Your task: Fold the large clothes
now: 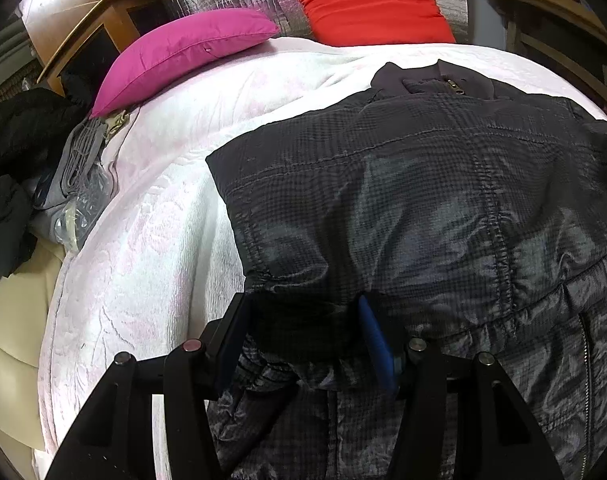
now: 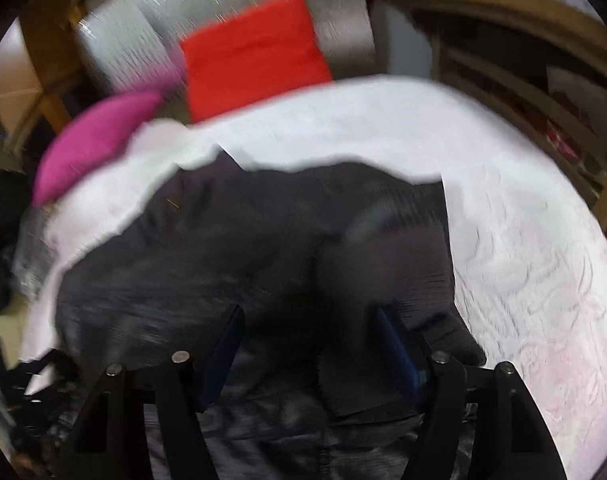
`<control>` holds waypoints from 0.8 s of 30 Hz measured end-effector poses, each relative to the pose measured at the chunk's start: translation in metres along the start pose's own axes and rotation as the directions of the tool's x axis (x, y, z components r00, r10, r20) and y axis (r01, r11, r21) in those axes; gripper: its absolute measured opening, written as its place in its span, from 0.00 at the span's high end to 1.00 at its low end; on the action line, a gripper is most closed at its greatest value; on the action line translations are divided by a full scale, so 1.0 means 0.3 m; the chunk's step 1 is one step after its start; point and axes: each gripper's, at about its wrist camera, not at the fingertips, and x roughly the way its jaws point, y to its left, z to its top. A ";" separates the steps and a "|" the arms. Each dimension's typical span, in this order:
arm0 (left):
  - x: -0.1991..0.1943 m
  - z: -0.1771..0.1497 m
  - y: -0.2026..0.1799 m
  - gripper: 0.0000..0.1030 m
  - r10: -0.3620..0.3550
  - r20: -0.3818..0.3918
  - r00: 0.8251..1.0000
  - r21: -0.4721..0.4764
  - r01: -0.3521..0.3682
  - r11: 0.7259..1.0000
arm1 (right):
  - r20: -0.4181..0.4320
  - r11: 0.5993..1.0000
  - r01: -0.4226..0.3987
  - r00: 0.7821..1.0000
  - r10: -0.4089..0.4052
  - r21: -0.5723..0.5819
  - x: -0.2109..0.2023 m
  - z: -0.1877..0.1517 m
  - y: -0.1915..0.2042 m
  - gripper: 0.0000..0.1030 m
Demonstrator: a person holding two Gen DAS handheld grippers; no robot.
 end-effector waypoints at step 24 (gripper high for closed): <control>-0.280 -0.011 0.206 0.44 0.178 0.219 0.959 -0.223 -0.128 0.966 | -0.009 0.995 0.001 1.000 -0.002 -0.103 0.045 -0.039 0.078 0.35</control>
